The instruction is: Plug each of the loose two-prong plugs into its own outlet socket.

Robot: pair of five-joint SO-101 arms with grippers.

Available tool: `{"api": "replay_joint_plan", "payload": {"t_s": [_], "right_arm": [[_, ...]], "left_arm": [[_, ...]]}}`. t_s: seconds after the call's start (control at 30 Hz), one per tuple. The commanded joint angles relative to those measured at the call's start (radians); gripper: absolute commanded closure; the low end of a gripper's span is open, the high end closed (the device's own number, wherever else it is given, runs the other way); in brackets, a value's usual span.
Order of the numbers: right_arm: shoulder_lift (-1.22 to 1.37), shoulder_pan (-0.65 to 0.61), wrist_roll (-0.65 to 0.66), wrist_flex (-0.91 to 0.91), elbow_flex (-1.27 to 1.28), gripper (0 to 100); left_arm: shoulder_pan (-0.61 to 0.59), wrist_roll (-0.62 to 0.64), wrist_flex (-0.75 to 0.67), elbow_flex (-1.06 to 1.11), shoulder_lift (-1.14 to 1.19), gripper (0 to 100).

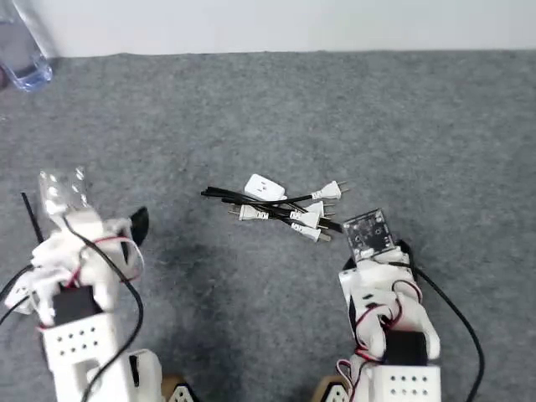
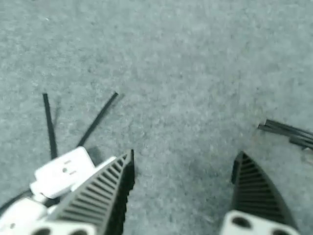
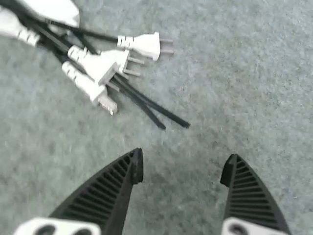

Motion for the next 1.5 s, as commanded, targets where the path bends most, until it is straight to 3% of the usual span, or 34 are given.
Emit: {"api": "replay_joint_plan", "payload": {"t_s": [0.0, 0.3, 0.63, 0.8, 0.93, 1.1, 1.33, 1.47], "right_arm": [[-0.071, -0.042, 0.089, 0.137, -0.063, 74.2], [0.105, -0.094, 0.207, 0.142, -0.330, 74.2], [0.926, -0.232, 0.218, 0.102, -0.810, 74.2], [1.316, -0.292, 0.420, 0.087, -1.000, 74.2], [1.523, -0.289, 0.448, 0.068, -1.132, 74.2], [1.656, -0.291, 0.585, 0.085, -1.166, 73.9], [1.728, -0.280, 0.666, 0.047, -1.166, 73.8], [1.735, -0.278, 0.720, 0.045, -1.175, 66.8]], "left_arm": [[0.031, 0.011, -0.087, 0.110, -0.097, 69], [0.032, -0.008, -0.210, 0.325, -0.259, 69], [0.089, -0.011, -0.213, 0.423, -0.470, 70], [0.086, -0.011, -0.203, 0.443, -0.519, 70], [0.086, -0.011, -0.201, 0.443, -0.523, 70], [0.087, -0.012, -0.203, 0.443, -0.523, 70], [0.092, -0.038, -0.204, 0.441, -0.523, 70], [0.092, -0.044, -0.204, 0.444, -0.523, 70]]}}
